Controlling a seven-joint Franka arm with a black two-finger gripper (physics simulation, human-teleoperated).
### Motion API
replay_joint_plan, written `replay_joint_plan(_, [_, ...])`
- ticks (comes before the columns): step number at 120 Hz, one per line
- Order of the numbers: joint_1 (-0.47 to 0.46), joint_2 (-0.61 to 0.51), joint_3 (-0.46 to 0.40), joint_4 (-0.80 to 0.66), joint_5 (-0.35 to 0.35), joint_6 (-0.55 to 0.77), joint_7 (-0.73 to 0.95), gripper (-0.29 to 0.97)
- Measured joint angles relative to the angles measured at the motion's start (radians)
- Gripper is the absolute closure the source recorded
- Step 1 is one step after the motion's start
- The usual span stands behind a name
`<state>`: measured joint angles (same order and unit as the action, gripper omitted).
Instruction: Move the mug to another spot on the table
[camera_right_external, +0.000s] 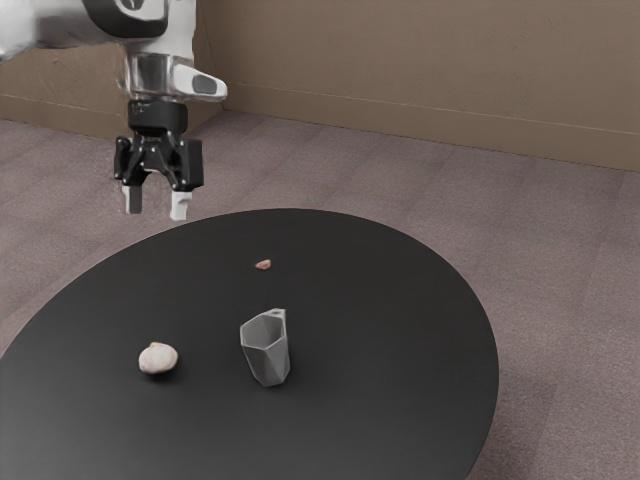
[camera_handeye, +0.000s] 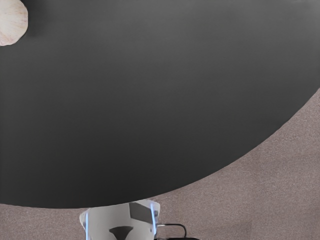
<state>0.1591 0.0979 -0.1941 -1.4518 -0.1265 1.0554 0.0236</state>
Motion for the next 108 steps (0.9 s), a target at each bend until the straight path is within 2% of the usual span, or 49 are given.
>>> replay_joint_plan(18, [-0.015,0.038,-0.011,-0.031,0.021,0.293,0.012,0.0])
replay_joint_plan(40, [-0.091,0.213,-0.015,-0.033,0.036,0.47,0.021,0.0])
replay_joint_plan(46, [-0.116,0.258,-0.015,-0.033,0.059,0.503,0.014,0.0])
replay_joint_plan(70, [-0.153,0.385,-0.011,-0.03,0.155,0.568,-0.065,0.0])
replay_joint_plan(88, [-0.167,0.494,-0.008,0.06,0.19,0.542,-0.159,0.0])
replay_joint_plan(108, [-0.17,0.565,0.01,0.091,0.214,0.515,-0.248,0.0])
